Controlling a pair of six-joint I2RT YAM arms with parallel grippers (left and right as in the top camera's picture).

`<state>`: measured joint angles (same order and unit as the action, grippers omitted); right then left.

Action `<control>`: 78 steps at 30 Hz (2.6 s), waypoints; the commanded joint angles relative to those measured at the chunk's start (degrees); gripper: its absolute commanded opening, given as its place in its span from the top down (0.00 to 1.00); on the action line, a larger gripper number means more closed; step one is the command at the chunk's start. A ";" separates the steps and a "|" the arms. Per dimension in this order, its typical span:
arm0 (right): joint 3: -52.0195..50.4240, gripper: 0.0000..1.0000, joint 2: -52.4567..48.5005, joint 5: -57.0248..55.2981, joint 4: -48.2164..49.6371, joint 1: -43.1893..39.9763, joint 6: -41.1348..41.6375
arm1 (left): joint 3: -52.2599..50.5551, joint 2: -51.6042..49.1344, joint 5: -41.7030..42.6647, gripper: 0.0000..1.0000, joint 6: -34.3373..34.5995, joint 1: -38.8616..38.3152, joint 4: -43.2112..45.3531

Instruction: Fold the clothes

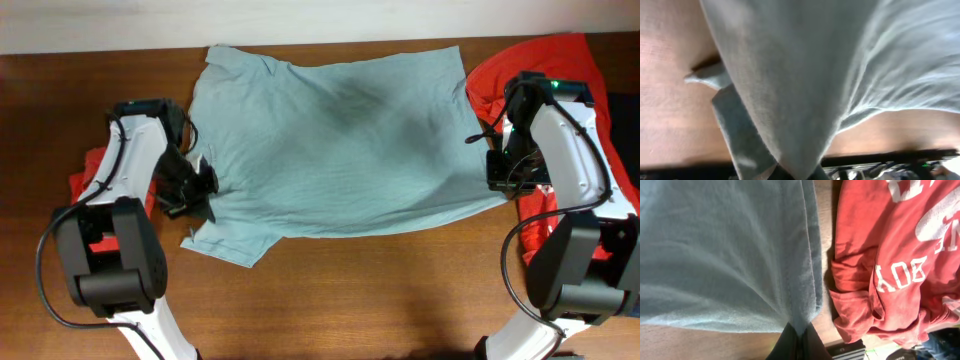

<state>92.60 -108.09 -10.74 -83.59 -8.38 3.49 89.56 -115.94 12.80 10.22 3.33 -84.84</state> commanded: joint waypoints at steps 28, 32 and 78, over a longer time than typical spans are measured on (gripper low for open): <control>-13.42 0.96 7.48 4.11 0.48 -2.29 4.00 | -17.20 12.55 -4.24 1.00 0.85 -1.57 -1.70; -13.42 0.96 7.98 4.63 1.97 -2.54 4.11 | -18.21 15.80 -4.26 1.00 0.87 -1.57 1.09; -13.42 0.86 1.75 12.09 42.29 -2.51 1.25 | -18.18 16.90 -5.14 0.95 8.41 1.53 46.73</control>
<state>79.48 -104.73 0.12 -41.69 -10.46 5.37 71.44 -99.53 8.27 18.15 4.84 -38.37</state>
